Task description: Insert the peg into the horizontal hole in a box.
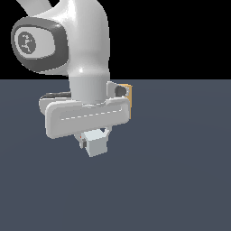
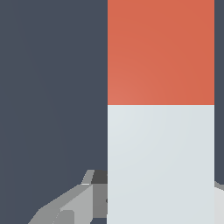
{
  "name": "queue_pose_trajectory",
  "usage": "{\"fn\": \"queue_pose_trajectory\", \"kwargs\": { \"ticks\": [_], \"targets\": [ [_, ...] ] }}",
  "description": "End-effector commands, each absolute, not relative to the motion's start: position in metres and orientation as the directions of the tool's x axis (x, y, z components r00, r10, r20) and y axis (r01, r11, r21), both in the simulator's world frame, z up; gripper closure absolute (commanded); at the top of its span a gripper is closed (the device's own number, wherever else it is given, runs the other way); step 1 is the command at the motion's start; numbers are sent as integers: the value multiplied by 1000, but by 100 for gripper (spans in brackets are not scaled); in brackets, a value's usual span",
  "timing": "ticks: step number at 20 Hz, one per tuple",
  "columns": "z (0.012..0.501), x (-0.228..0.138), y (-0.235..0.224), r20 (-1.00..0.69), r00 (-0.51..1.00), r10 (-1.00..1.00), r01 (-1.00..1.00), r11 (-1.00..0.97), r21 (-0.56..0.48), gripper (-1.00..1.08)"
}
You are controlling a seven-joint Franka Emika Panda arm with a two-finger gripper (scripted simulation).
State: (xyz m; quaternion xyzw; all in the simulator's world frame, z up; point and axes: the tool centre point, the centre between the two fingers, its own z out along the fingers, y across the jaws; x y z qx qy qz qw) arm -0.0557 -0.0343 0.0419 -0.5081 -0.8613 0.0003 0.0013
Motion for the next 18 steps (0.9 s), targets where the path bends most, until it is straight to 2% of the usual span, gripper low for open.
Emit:
{"fn": "queue_pose_trajectory", "kwargs": {
  "ticks": [1,18],
  "targets": [
    [47,-54,-20,1,-444,896,896,444,1,108],
    [68,-32,73,0,-174,985,985,174,0,108]
  ]
}}
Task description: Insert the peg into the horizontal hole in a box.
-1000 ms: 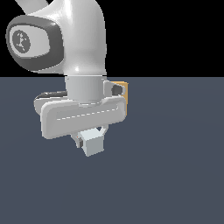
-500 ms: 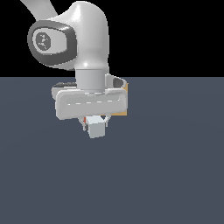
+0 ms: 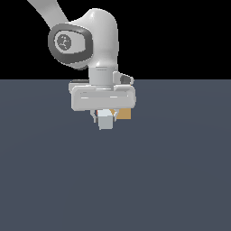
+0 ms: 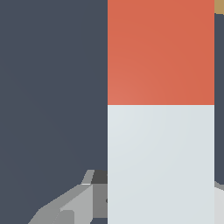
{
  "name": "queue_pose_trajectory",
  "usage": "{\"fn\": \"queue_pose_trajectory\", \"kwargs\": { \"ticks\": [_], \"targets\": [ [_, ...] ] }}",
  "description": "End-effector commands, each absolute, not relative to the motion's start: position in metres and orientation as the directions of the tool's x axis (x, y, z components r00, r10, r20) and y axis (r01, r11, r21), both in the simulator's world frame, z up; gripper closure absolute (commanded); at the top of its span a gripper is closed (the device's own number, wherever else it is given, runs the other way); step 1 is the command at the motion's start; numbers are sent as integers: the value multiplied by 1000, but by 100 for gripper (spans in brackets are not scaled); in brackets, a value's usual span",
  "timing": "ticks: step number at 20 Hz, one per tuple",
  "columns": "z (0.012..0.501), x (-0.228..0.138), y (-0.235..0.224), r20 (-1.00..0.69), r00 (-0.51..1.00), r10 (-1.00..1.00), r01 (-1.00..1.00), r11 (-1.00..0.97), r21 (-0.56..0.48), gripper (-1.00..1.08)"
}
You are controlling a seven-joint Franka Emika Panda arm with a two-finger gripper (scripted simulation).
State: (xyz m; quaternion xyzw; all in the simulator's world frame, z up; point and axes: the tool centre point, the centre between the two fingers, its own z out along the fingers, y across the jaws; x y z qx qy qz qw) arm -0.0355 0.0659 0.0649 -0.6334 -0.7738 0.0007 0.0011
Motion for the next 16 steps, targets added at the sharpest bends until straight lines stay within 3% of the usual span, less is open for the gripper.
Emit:
{"fn": "queue_pose_trajectory", "kwargs": {
  "ticks": [1,16],
  "targets": [
    [69,-30,77,0,-161,987,987,161,0,108],
    [76,-14,102,0,-71,997,997,71,0,108]
  ]
}}
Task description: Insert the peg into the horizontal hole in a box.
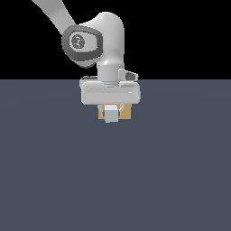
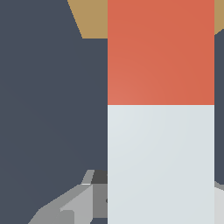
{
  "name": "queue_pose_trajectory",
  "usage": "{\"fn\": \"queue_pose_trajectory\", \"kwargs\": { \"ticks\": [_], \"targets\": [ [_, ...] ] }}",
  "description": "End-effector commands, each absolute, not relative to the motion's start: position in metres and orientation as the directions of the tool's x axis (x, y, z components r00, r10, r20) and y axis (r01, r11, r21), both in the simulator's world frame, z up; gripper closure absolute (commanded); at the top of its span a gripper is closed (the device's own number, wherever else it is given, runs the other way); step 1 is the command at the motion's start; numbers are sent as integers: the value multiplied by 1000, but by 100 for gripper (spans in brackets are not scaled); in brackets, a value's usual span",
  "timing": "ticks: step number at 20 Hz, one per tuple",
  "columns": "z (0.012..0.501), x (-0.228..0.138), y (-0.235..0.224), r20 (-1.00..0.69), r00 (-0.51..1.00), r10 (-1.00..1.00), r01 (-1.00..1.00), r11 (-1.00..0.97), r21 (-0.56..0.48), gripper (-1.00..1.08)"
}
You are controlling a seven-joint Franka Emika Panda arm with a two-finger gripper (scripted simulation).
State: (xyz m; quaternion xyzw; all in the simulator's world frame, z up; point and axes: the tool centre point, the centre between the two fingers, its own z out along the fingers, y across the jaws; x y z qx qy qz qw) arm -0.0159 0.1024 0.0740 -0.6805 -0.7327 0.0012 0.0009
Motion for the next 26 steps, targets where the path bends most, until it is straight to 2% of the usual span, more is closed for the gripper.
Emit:
{"fn": "queue_pose_trajectory", "kwargs": {
  "ticks": [1,16,26],
  "targets": [
    [75,-14,102,0,-73,997,997,73,0,108],
    [75,-15,105,1,-75,997,997,75,-1,108],
    [77,-20,166,2,-75,997,997,75,2,108]
  ]
}}
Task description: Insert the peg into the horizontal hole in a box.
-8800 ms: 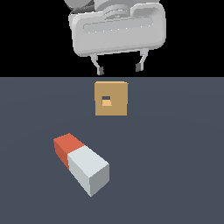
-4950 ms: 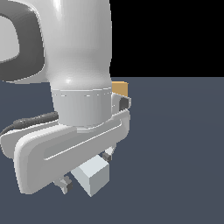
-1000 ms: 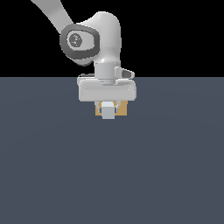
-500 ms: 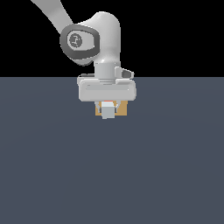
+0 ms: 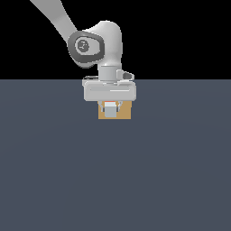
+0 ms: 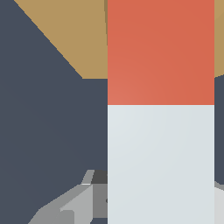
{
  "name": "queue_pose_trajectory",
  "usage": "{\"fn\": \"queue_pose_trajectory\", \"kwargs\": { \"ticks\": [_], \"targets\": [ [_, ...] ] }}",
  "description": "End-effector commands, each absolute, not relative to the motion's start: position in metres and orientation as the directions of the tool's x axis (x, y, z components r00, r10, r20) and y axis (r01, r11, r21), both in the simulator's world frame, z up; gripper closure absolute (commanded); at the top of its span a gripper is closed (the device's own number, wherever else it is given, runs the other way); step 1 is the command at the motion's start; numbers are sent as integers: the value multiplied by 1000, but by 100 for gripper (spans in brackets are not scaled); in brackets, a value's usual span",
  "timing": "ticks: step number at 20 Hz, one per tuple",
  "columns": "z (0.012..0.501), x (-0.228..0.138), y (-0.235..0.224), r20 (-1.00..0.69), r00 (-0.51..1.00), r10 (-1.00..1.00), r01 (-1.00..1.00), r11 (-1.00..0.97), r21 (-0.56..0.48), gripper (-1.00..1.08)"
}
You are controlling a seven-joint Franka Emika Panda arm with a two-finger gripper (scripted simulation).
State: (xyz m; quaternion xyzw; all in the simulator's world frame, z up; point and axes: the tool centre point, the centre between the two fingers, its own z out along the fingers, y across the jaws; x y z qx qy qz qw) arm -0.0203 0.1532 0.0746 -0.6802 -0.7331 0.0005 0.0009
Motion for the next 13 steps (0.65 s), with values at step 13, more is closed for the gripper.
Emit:
{"fn": "queue_pose_trajectory", "kwargs": {
  "ticks": [13],
  "targets": [
    [77,-20,192,2,-75,997,997,75,3,108]
  ]
}}
